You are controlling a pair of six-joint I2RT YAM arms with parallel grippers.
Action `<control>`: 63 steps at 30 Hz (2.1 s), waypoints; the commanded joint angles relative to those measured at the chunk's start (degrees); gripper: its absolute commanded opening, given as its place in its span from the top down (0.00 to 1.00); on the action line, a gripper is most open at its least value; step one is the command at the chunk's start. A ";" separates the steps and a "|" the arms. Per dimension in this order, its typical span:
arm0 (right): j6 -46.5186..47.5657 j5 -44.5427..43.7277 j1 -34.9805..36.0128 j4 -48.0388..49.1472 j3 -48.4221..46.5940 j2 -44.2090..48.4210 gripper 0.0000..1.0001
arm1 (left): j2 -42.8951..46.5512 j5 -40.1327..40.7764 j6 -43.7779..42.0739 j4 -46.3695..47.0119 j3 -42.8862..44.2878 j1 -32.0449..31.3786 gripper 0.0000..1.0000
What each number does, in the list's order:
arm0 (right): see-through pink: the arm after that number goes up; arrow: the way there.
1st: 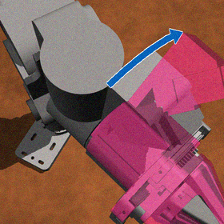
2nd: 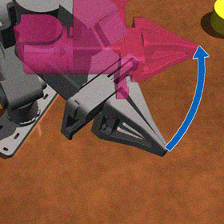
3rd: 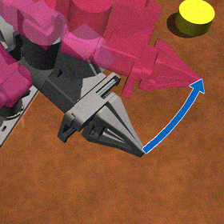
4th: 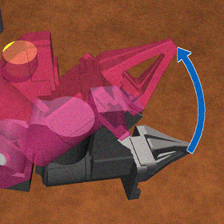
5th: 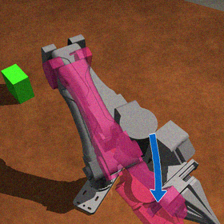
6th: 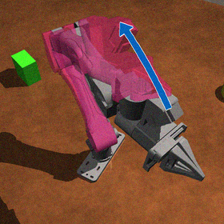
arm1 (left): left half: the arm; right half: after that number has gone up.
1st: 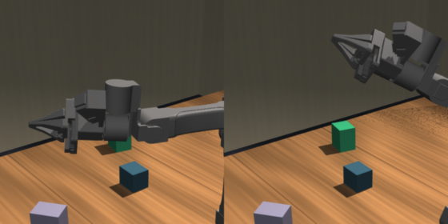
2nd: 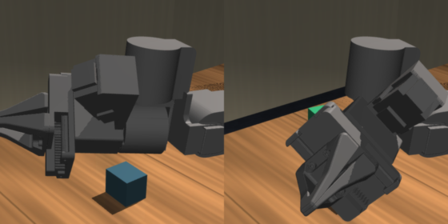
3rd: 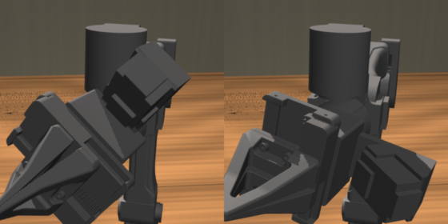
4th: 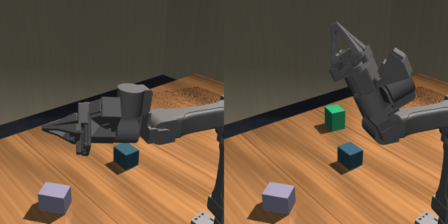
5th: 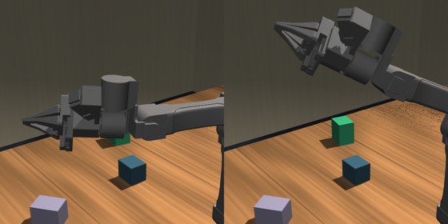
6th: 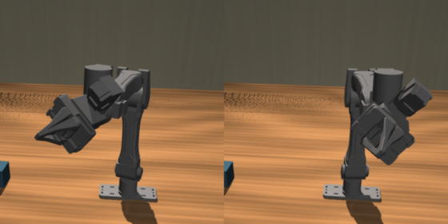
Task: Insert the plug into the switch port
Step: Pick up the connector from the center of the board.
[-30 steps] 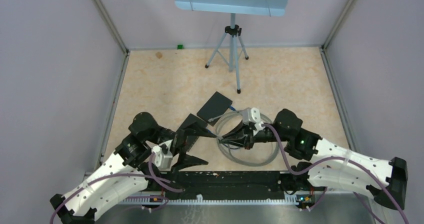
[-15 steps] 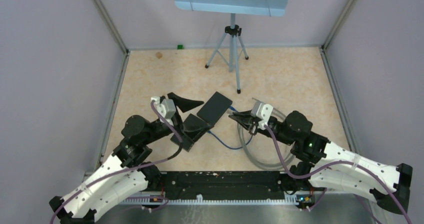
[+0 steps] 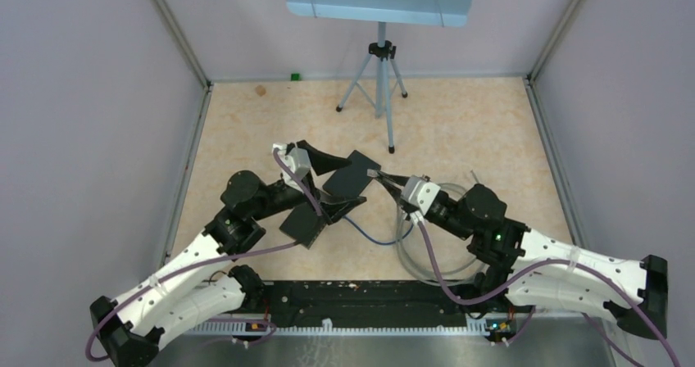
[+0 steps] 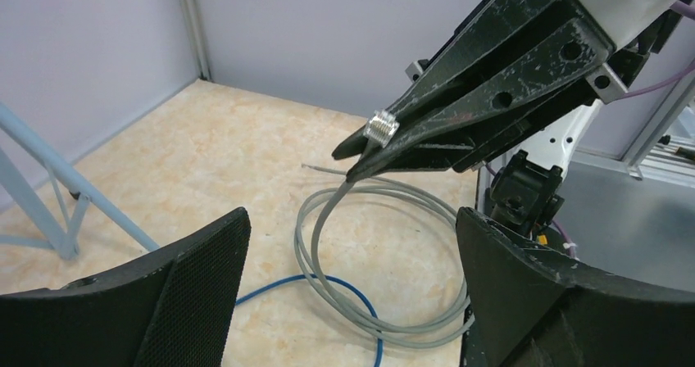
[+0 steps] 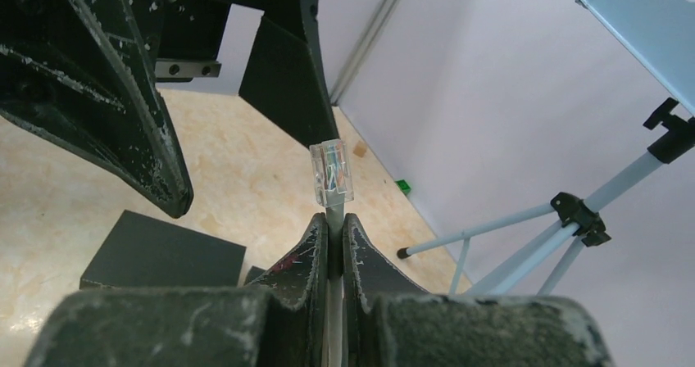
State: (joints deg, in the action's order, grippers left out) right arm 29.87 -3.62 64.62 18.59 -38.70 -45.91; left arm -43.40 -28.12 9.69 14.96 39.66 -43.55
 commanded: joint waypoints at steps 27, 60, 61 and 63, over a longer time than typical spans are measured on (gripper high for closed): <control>-1.23 6.18 2.00 0.16 -10.09 -6.53 1.00 | -4.91 -22.43 -5.98 12.79 4.55 -0.48 0.17; -3.60 7.86 2.18 -2.71 -8.67 -4.27 1.00 | -1.72 -11.17 -8.45 6.77 5.00 -0.53 0.66; -3.62 7.90 2.13 -2.71 -8.70 -4.16 1.00 | -1.85 -11.23 -8.46 6.75 5.06 -0.49 0.68; -3.59 7.93 2.18 -2.76 -8.68 -4.19 1.00 | -2.08 -11.48 -8.46 6.66 5.16 -0.53 0.77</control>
State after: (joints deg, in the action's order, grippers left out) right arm 26.85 3.55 66.00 14.74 -45.47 -51.40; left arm -45.23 -38.22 1.30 21.41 43.24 -43.81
